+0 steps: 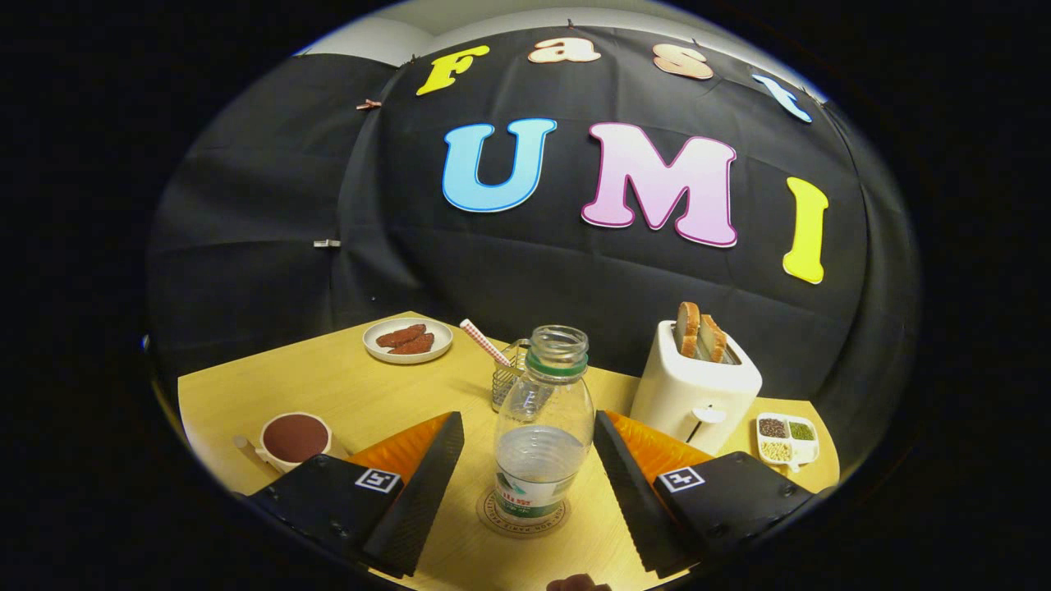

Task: Take the bottle from table, then pour the juice into the cup, finally place the bottle on the coaster

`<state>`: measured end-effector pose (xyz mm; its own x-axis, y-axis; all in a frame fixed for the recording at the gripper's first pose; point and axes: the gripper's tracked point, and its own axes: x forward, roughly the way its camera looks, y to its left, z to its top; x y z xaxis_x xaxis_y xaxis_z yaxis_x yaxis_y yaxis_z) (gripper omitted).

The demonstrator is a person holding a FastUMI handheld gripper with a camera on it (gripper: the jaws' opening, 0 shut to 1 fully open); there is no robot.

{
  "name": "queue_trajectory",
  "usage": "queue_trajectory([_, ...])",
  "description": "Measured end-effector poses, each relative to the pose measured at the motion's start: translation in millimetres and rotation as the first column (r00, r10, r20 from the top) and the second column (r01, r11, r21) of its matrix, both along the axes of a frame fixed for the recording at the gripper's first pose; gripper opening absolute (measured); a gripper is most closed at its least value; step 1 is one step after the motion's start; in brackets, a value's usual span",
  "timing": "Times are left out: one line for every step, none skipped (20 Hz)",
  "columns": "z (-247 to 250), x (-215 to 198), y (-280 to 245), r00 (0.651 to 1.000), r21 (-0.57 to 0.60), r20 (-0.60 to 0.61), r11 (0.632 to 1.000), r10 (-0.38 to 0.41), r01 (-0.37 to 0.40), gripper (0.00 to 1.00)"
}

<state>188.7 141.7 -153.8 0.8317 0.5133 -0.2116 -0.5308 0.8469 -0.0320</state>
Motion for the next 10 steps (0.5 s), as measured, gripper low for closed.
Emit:
queue_trajectory([2.5,-0.8,-3.5,1.0,-0.001,-0.009,1.0,-0.005,0.005,0.98])
queue_trajectory([7.1,-1.6,-9.2,1.0,-0.004,-0.01,1.0,-0.017,0.017,0.98])
queue_trajectory([13.3,-2.0,-13.7,1.0,-0.004,-0.004,1.0,-0.027,0.027,0.98])
queue_trajectory([20.3,-3.2,-18.5,0.999,-0.002,0.002,0.999,-0.035,0.035,0.98])
queue_trajectory([27.3,-5.5,-22.3,0.999,-0.003,0.006,0.999,-0.043,0.043,0.98])
queue_trajectory([35.3,-9.5,-26.4,0.999,-0.003,0.009,0.999,-0.047,0.047,0.98])
queue_trajectory([43.8,-13.1,-29.9,0.999,-0.005,0.014,0.999,-0.052,0.052,0.97])
queue_trajectory([54.8,-17.4,-35.9,0.998,-0.009,0.025,0.998,-0.065,0.066,0.98])
queue_trajectory([67.3,-21.9,-42.7,0.996,-0.01,0.039,0.996,-0.085,0.086,0.98])
queue_trajectory([79.9,-26.9,-50.5,0.993,-0.008,0.052,0.994,-0.11,0.11,0.98])
